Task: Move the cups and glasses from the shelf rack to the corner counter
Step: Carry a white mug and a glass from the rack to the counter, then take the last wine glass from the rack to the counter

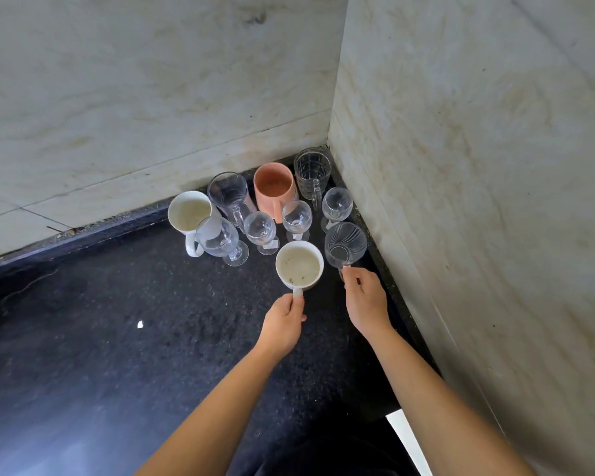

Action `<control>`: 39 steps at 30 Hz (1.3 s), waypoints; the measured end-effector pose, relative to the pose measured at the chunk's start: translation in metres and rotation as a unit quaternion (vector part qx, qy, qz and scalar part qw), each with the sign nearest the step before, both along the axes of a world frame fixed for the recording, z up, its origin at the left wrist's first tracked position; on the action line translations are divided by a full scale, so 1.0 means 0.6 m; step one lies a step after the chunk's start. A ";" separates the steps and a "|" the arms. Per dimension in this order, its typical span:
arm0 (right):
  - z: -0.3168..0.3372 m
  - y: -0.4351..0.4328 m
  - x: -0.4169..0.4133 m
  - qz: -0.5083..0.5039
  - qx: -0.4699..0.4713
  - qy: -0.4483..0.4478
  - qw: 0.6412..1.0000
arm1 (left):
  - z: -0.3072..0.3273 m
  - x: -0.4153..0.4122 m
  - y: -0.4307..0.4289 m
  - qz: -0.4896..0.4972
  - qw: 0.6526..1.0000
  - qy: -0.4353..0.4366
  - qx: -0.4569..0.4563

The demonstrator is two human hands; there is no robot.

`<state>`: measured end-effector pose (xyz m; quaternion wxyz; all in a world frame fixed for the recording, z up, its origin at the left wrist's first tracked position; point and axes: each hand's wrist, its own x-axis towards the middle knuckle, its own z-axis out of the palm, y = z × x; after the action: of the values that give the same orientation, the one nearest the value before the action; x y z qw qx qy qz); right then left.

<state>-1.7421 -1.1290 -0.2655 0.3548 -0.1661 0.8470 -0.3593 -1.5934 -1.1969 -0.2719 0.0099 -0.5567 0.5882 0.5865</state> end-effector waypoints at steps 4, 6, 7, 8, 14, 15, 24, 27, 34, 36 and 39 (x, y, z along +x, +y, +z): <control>0.027 0.003 0.005 -0.018 0.016 0.040 0.999 | 0.032 0.026 -0.024 -0.054 0.994 -0.001 -0.091; 0.050 0.001 0.016 -0.018 0.008 0.095 0.995 | 0.053 0.048 -0.044 -0.059 0.988 -0.008 -0.139; 0.063 -0.004 0.021 -0.009 0.002 0.135 0.991 | 0.065 0.060 -0.056 -0.054 0.984 -0.017 -0.168; 0.075 -0.009 0.024 0.004 -0.005 0.175 0.985 | 0.077 0.071 -0.069 -0.045 0.979 -0.026 -0.197; 0.171 -0.077 0.062 0.129 -0.083 0.335 0.930 | 0.187 0.172 -0.133 0.006 0.924 -0.079 -0.374; 0.188 -0.092 0.070 0.157 -0.110 0.350 0.917 | 0.209 0.193 -0.138 0.016 0.908 -0.102 -0.405; 0.311 -0.195 0.232 0.404 -0.328 0.384 0.763 | 0.394 0.407 0.002 0.188 0.736 -0.325 -0.563; 0.342 -0.188 0.332 0.468 -0.391 0.347 0.713 | 0.428 0.478 0.114 0.231 0.693 -0.412 -0.545; 0.419 -0.071 0.597 0.577 -0.497 0.270 0.589 | 0.505 0.641 0.370 0.362 0.609 -0.518 -0.479; 0.440 -0.012 0.679 0.600 -0.528 0.244 0.550 | 0.519 0.686 0.454 0.398 0.583 -0.536 -0.464; 0.461 0.082 0.801 0.617 -0.569 0.214 0.499 | 0.529 0.759 0.584 0.433 0.549 -0.562 -0.443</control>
<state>-1.2615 -1.0797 0.0113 0.1227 -0.8844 0.1920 -0.4074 -1.1378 -0.8463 0.0458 -0.1644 -0.8939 0.3361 -0.2471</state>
